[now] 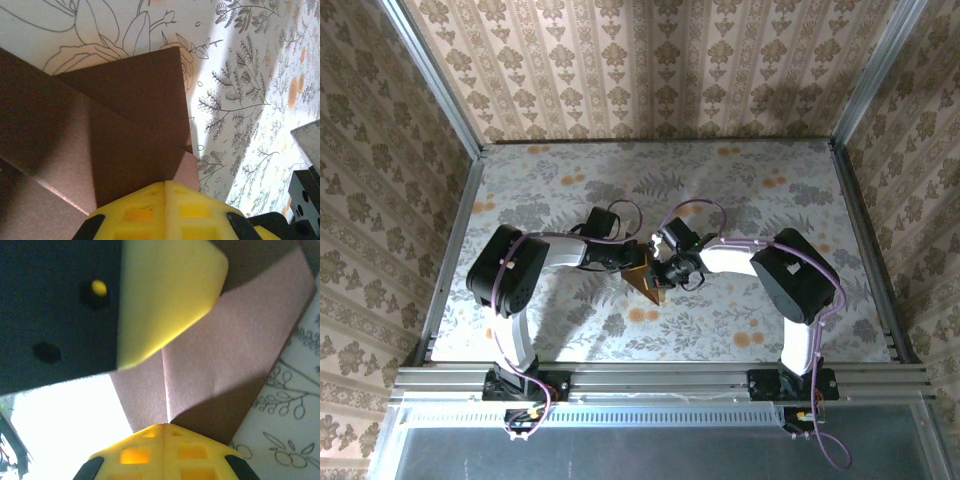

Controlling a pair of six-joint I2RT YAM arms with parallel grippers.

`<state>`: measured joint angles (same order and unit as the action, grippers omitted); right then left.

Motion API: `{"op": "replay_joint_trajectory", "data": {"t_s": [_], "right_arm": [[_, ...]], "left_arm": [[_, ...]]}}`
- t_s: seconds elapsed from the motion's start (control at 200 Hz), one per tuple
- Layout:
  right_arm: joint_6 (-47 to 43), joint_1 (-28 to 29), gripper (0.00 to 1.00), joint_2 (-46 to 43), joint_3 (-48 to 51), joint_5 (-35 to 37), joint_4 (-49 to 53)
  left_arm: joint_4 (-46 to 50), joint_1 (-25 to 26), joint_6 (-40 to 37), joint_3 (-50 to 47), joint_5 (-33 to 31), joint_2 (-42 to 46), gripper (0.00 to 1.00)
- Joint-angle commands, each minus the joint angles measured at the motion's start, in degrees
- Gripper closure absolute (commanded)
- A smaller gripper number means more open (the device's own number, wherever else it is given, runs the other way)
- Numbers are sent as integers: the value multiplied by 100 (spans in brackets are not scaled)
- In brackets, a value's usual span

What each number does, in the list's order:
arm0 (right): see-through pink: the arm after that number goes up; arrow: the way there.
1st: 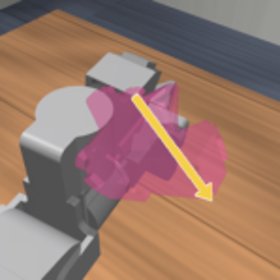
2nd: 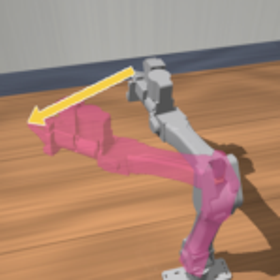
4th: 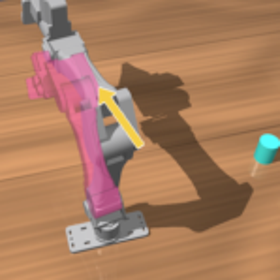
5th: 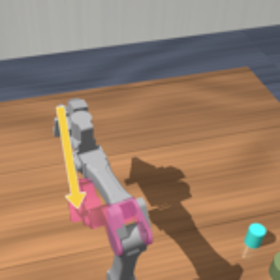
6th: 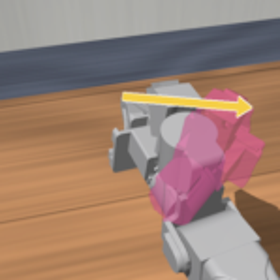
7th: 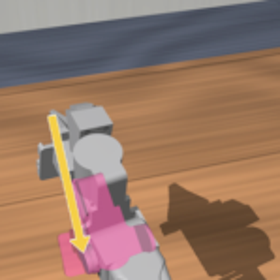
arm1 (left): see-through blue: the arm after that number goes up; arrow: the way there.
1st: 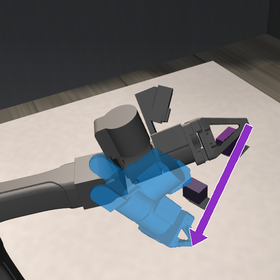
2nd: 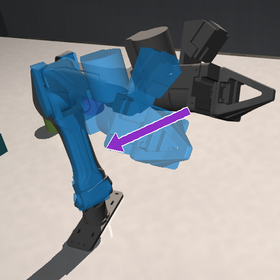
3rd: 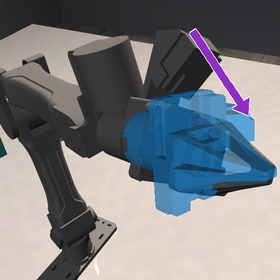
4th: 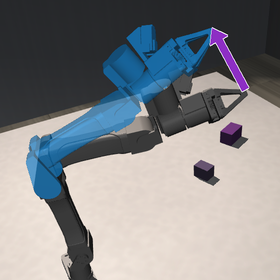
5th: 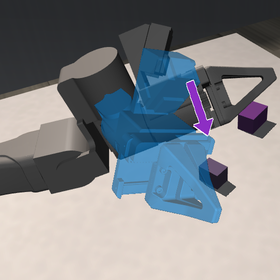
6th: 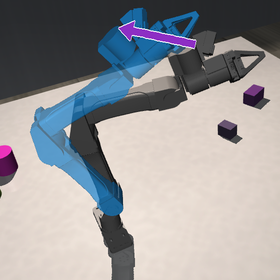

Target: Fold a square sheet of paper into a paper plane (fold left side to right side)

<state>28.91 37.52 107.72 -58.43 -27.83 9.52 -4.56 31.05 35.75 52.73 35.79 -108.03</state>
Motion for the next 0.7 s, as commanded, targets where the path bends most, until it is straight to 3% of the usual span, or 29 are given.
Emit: {"op": "replay_joint_trajectory", "data": {"t_s": [0.0, 0.695], "right_arm": [[85, 113, 100, -159, 194, -179, 465], [-10, 133, 100, -548, 513, -12, 876]], "left_arm": [[402, -64, -216, -115, -450, -181, 100], [423, -99, -235, -148, -485, -203, 100]]}}
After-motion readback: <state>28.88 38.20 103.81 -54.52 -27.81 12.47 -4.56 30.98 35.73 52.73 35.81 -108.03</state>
